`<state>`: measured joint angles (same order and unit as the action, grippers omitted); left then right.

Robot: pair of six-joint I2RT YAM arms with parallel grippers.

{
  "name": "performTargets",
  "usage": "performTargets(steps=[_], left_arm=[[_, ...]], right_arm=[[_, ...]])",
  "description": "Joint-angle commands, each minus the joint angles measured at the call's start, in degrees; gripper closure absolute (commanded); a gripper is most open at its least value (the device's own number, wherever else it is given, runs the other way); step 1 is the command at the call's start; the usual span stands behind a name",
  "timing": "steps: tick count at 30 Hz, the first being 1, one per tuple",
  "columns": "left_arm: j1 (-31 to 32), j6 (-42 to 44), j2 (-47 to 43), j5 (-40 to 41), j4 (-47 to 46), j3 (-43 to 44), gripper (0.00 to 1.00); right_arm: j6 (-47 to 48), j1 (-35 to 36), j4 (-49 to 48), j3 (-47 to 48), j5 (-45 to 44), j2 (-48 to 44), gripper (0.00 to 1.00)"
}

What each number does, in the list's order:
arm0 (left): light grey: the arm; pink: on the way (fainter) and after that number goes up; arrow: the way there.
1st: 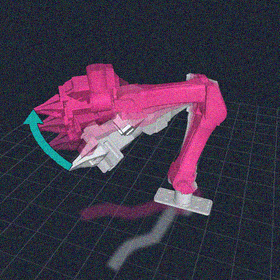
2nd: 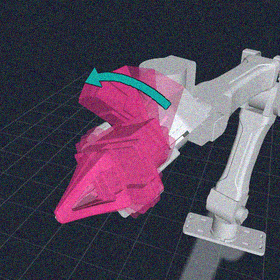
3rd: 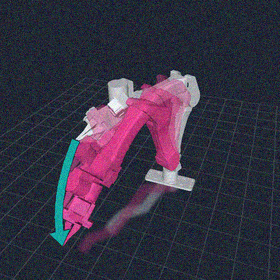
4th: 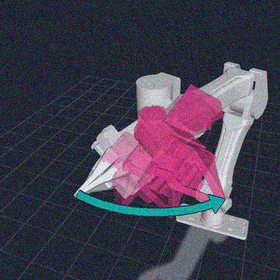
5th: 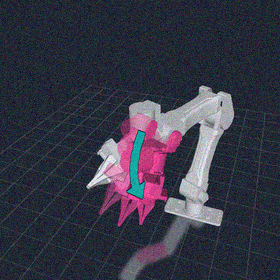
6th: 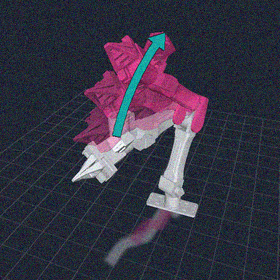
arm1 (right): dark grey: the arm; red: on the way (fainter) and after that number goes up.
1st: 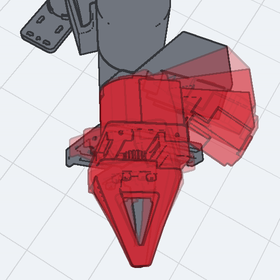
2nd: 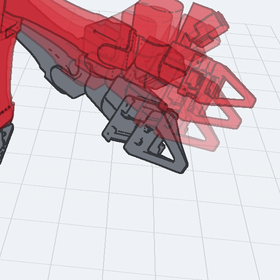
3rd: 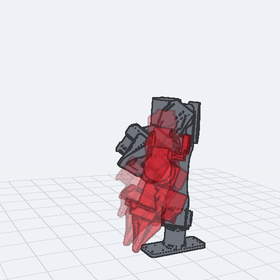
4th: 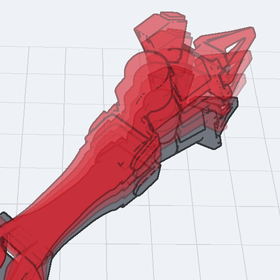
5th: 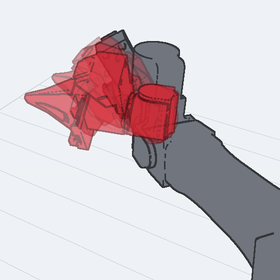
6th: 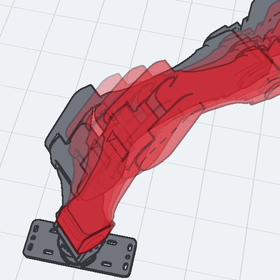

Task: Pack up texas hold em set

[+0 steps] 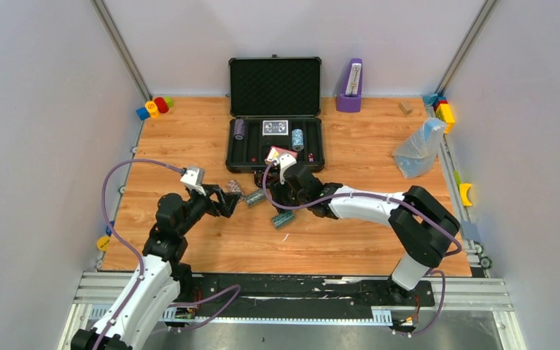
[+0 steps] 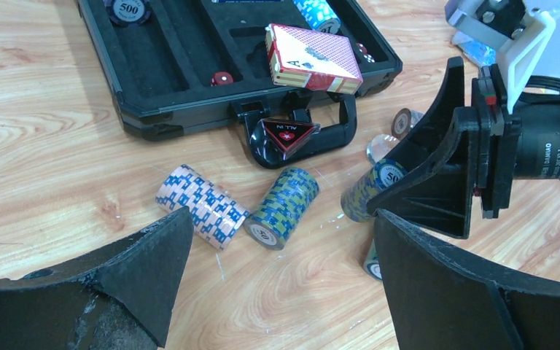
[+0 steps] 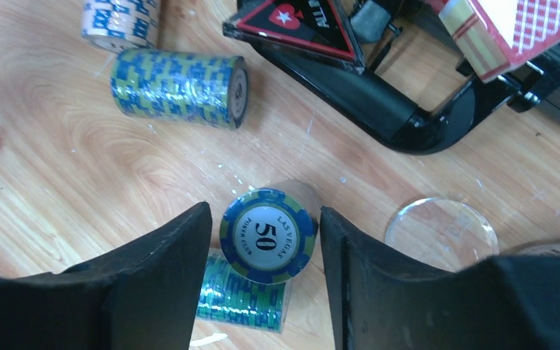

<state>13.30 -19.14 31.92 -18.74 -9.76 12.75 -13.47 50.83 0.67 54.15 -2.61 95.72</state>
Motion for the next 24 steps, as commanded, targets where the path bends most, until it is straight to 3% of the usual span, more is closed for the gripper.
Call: performTargets(steps=[1,4,16,24], left_arm=[[-0.20,0.06,-0.42,0.60,-1.78,-0.13,0.00],[-0.20,0.06,-0.14,1.24,-1.52,0.04,0.00],[-0.21,-0.44,2.73,-1.18,-4.19,0.32,0.00],[-0.20,-1.99,6.85,-3.54,-5.36,2.73,0.00]], right_arm=[[-1.30,0.48,1.57,2.06,-4.94,-0.36,0.51],[-2.10,0.50,1.63,1.65,-5.61,-2.64,0.66],[-4.36,-0.15,1.58,-2.08,-4.78,-17.85,0.82],[-7.79,-3.80,1.05,-7.08,6.75,-28.82,0.88]])
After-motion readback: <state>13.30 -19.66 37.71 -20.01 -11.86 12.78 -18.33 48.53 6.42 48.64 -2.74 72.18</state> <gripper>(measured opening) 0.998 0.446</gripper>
